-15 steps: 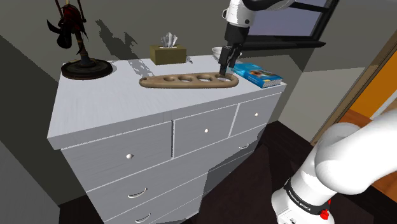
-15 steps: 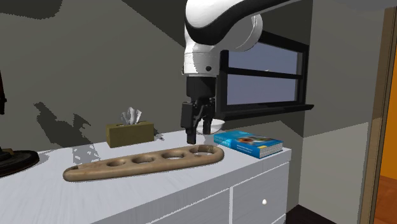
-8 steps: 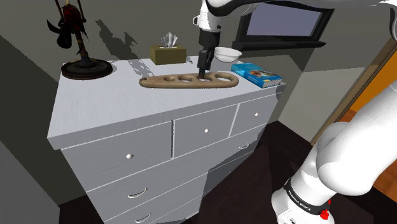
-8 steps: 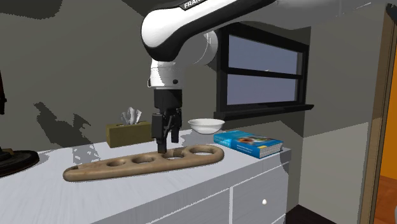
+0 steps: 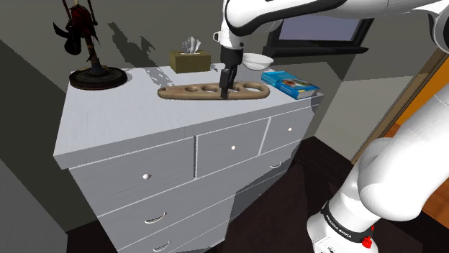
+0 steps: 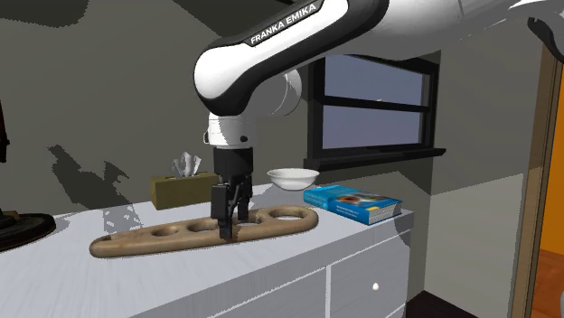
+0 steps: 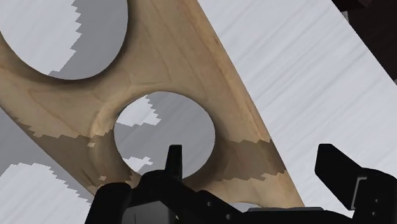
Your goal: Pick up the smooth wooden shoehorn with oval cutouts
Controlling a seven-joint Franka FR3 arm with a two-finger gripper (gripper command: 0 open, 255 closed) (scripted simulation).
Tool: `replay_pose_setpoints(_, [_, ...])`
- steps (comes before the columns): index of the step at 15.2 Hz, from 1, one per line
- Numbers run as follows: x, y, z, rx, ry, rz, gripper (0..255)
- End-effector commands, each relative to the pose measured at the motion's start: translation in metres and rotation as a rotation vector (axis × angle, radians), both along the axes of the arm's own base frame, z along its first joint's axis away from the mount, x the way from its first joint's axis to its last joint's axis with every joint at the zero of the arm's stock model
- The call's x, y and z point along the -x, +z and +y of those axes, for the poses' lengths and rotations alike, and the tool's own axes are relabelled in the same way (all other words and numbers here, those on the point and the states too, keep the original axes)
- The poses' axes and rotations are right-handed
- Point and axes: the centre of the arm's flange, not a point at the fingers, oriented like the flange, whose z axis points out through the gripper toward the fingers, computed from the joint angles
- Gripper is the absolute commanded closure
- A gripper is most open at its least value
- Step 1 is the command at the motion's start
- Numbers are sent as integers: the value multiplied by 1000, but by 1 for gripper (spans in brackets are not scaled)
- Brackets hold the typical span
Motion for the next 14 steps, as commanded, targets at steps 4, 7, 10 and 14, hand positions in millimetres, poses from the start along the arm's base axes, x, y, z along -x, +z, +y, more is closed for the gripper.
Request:
replay_pose_setpoints(4, [0, -6, -1, 0, 0, 0, 255])
replay_pose_setpoints(7, [-1, -6, -1, 0, 0, 0, 255])
replay_pose_setpoints(10, [-1, -6, -1, 0, 0, 0, 255])
replay_pose_setpoints(14, [-1, 5, 0, 0, 0, 0, 255])
